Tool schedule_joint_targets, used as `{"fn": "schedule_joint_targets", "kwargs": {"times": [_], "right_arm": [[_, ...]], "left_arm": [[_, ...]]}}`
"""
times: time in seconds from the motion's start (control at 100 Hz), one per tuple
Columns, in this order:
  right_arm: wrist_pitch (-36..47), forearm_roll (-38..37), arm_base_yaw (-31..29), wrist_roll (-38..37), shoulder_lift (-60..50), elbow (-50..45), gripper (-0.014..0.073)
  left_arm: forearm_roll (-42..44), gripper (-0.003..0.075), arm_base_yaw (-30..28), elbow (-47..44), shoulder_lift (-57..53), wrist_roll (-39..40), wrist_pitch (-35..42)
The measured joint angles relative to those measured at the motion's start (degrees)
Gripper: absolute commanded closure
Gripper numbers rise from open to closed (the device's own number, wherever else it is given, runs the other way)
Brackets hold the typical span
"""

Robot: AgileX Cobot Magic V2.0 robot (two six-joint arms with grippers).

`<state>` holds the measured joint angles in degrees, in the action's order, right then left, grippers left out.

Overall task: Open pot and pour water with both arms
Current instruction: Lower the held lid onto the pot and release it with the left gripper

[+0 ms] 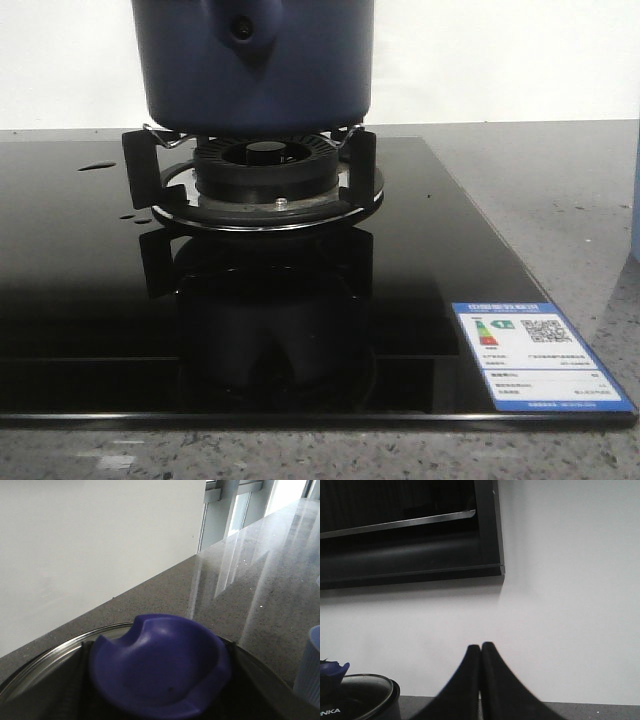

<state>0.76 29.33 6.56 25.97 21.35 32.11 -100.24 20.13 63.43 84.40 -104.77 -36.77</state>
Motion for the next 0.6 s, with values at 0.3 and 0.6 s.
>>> {"fn": "schedule_joint_targets", "kwargs": {"times": [0.3, 0.6], "right_arm": [[-0.2, 0.0, 0.0, 0.0, 0.0, 0.0, 0.0662], [-0.2, 0.0, 0.0, 0.0, 0.0, 0.0, 0.0662]], "left_arm": [[0.0, 0.0400, 0.0, 0.0, 0.5, 0.0, 4.3], [-0.9, 0.0400, 0.1, 0.2, 1.2, -1.0, 3.7]]}}
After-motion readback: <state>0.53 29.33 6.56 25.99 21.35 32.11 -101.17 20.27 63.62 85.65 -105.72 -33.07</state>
